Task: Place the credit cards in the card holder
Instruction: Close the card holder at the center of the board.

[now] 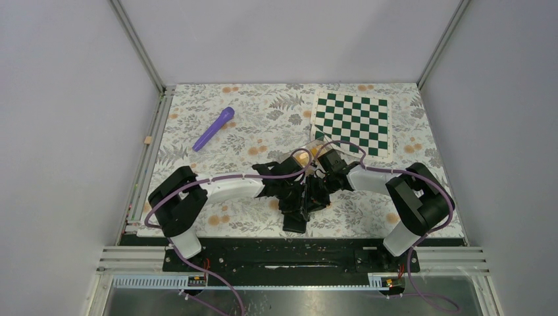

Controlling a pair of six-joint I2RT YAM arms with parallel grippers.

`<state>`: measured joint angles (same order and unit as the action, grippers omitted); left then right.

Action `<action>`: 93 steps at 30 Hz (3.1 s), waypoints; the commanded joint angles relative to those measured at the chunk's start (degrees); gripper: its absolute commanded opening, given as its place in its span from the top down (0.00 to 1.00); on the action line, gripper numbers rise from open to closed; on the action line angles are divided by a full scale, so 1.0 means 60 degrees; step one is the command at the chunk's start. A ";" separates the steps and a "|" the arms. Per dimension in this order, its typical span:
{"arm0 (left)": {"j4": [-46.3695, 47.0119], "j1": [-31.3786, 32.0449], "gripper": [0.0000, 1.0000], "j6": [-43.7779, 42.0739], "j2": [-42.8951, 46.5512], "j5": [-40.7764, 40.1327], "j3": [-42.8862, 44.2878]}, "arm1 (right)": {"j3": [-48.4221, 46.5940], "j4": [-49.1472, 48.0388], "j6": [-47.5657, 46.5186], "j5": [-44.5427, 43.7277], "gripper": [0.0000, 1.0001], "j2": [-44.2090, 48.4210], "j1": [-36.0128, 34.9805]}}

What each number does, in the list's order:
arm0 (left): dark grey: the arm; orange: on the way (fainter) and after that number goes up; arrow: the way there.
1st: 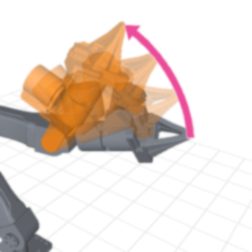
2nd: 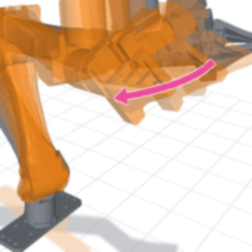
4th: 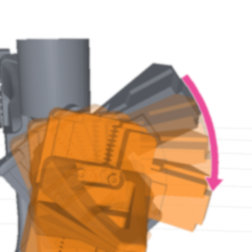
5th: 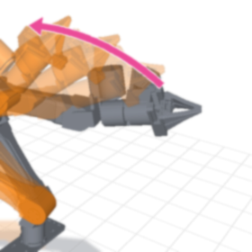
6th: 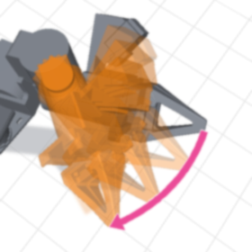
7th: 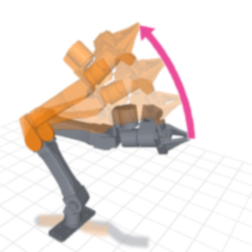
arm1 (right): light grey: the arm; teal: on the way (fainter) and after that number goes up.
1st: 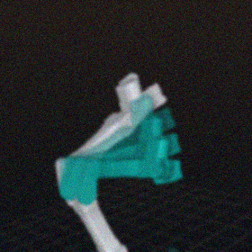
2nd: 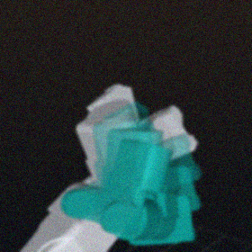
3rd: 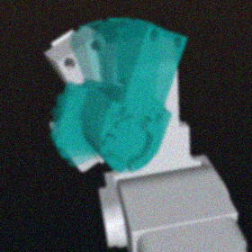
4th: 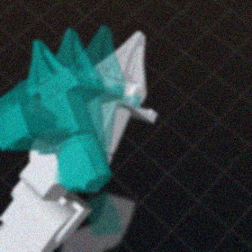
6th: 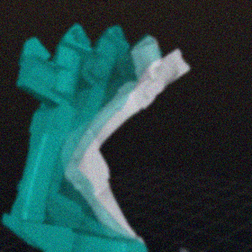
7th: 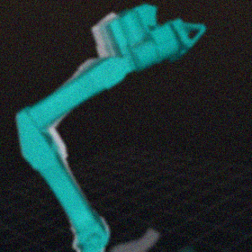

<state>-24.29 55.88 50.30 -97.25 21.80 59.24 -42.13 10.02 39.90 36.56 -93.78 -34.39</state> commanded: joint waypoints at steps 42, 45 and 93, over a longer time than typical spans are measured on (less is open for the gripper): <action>0.2276 -0.0106 0.62 0.0604 0.0292 -0.0366 -0.0081 | -0.0991 0.1076 0.0101 -0.1049 0.51 0.1359 -0.0094; 0.2075 -0.0113 0.65 0.0486 0.0057 -0.0503 0.0135 | -0.1041 0.1477 -0.0107 -0.1562 0.51 0.1441 -0.0091; -0.0685 0.0048 1.00 -0.0958 -0.0266 -0.2361 0.1072 | -0.0815 0.1420 -0.0575 -0.0820 0.56 0.1069 -0.0097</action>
<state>-29.15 56.03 46.15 -99.18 11.27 63.42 -46.24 18.96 37.26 28.40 -87.37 -33.91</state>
